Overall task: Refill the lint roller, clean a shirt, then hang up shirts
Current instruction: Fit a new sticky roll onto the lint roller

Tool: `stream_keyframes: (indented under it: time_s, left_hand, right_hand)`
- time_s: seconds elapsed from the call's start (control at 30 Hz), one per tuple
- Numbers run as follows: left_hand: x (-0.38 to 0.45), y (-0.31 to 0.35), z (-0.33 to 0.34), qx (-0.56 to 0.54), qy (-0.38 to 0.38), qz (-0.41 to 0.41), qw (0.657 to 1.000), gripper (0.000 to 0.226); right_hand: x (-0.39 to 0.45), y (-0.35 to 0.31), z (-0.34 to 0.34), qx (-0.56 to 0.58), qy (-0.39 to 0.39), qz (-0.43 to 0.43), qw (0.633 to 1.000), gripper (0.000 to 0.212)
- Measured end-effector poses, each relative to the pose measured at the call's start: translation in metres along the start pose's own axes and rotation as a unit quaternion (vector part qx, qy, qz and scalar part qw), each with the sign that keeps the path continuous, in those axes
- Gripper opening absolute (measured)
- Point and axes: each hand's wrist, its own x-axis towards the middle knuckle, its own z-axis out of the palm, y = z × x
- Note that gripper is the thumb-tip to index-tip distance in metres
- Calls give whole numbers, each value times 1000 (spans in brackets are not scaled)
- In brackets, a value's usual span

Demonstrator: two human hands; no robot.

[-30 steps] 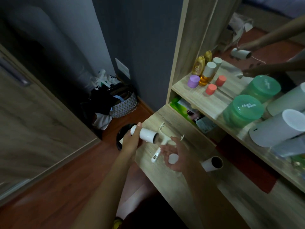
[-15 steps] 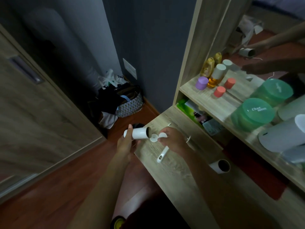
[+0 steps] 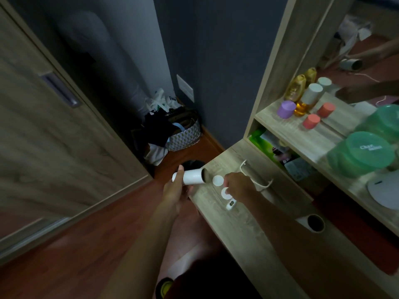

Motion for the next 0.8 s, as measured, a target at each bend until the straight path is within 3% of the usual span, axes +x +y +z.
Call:
stream_keyframes:
  time_s: [0.2,0.33,0.43,0.57,0.8]
  left_hand:
    - [3,13,-13,-23,3,21,1000,50]
    - [6,32,-24,-14,4,25,1000,37]
    - [20,49,-40,14,4,23,1000,51]
    - [46,79,-63,30,3,27,999,56]
    - [109,144,-113,120,-30,77,989,34]
  right_hand:
    - [-3,-8,-3,50,86,28,995,19]
    - [-8,-20,-9,156,177,44,971,30]
    - [-4,-41,-15,202,230,55,950,40]
    - [15,-83,-18,229,253,56,938,54]
    - [73,-181,-4,304,271,117,906,49]
